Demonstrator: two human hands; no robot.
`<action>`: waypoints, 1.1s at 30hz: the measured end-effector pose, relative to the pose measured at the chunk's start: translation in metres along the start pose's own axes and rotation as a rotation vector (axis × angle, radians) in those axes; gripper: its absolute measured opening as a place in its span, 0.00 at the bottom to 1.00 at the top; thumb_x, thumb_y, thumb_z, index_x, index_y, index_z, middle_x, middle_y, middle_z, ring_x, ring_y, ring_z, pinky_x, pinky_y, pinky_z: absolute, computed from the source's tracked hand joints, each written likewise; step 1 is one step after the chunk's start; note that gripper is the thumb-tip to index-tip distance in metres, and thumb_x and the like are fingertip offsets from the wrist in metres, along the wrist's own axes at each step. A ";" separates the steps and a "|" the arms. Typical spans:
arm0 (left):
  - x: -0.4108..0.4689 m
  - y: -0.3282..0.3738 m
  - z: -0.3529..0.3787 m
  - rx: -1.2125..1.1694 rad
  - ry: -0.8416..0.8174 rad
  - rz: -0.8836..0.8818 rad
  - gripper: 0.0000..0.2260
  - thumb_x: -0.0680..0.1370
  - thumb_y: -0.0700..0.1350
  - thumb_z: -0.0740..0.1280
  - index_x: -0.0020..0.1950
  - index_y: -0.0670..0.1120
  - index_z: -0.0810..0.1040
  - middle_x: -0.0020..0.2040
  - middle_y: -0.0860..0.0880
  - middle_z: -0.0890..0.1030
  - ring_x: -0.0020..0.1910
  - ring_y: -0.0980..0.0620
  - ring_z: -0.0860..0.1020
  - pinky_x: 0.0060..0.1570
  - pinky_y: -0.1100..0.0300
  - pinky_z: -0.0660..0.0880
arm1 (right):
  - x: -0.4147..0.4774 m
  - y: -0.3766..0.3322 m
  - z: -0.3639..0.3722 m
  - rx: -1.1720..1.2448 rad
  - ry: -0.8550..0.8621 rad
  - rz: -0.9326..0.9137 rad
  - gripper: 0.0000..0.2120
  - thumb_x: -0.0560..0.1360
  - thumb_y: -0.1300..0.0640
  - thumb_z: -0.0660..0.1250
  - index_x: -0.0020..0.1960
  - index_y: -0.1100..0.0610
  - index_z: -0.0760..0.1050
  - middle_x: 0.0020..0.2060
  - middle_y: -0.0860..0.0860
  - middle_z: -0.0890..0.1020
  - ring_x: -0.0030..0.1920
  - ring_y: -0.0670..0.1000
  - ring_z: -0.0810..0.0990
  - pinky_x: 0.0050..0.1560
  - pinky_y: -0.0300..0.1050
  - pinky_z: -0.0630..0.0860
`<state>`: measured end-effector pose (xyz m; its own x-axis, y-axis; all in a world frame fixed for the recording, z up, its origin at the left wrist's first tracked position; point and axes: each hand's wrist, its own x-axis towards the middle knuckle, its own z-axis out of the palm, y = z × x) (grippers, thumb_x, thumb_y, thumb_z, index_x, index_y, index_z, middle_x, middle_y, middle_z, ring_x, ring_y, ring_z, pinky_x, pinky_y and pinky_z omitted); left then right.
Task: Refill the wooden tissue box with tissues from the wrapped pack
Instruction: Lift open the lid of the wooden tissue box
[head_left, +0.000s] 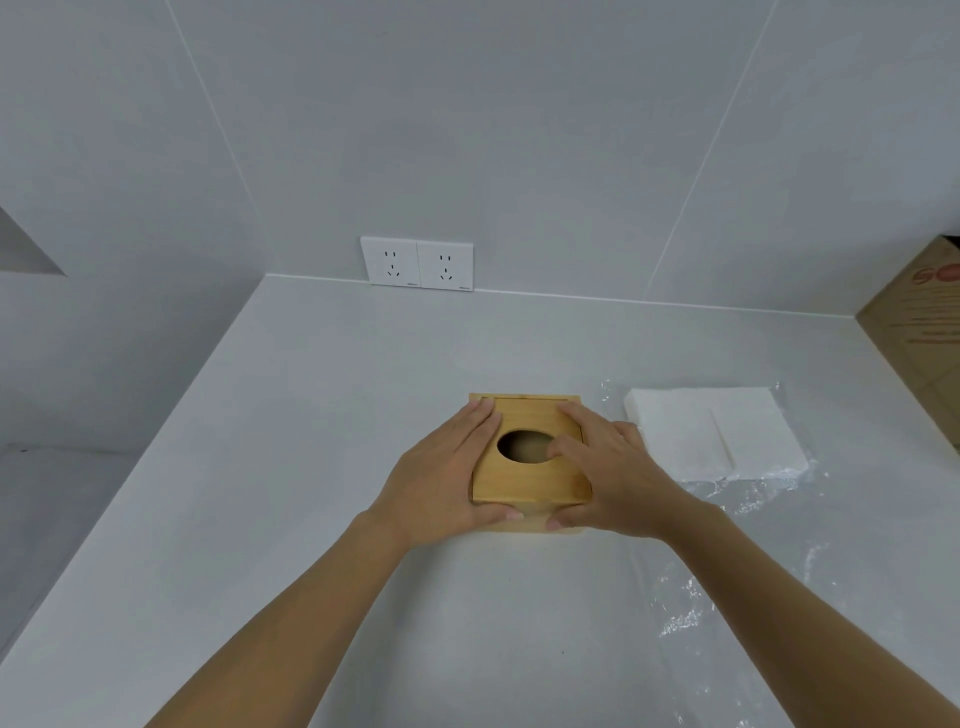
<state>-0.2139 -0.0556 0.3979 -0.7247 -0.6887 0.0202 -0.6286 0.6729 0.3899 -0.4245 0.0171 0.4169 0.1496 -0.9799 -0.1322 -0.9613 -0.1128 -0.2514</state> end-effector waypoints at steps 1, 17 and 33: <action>0.001 0.002 0.001 0.000 -0.003 0.008 0.51 0.61 0.75 0.53 0.78 0.50 0.48 0.74 0.62 0.41 0.71 0.67 0.39 0.71 0.67 0.46 | -0.001 0.001 -0.001 -0.013 -0.005 0.004 0.33 0.63 0.37 0.72 0.62 0.50 0.68 0.74 0.54 0.52 0.73 0.51 0.54 0.68 0.46 0.50; 0.018 -0.003 -0.004 -0.247 0.150 0.067 0.29 0.69 0.56 0.68 0.67 0.46 0.73 0.69 0.51 0.71 0.66 0.60 0.63 0.69 0.59 0.59 | -0.007 0.013 -0.042 0.227 -0.134 -0.013 0.35 0.64 0.47 0.76 0.66 0.44 0.64 0.64 0.38 0.61 0.63 0.40 0.60 0.61 0.37 0.50; 0.031 -0.014 -0.018 -0.547 0.065 -0.129 0.13 0.71 0.42 0.75 0.51 0.53 0.76 0.62 0.59 0.72 0.62 0.61 0.70 0.63 0.72 0.63 | 0.004 0.043 -0.014 0.805 0.076 0.114 0.21 0.69 0.62 0.73 0.54 0.40 0.75 0.65 0.38 0.67 0.64 0.41 0.66 0.56 0.28 0.65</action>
<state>-0.2228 -0.0914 0.4102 -0.6221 -0.7829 -0.0093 -0.4605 0.3563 0.8130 -0.4683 0.0065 0.4196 0.0166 -0.9900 -0.1402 -0.5043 0.1128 -0.8561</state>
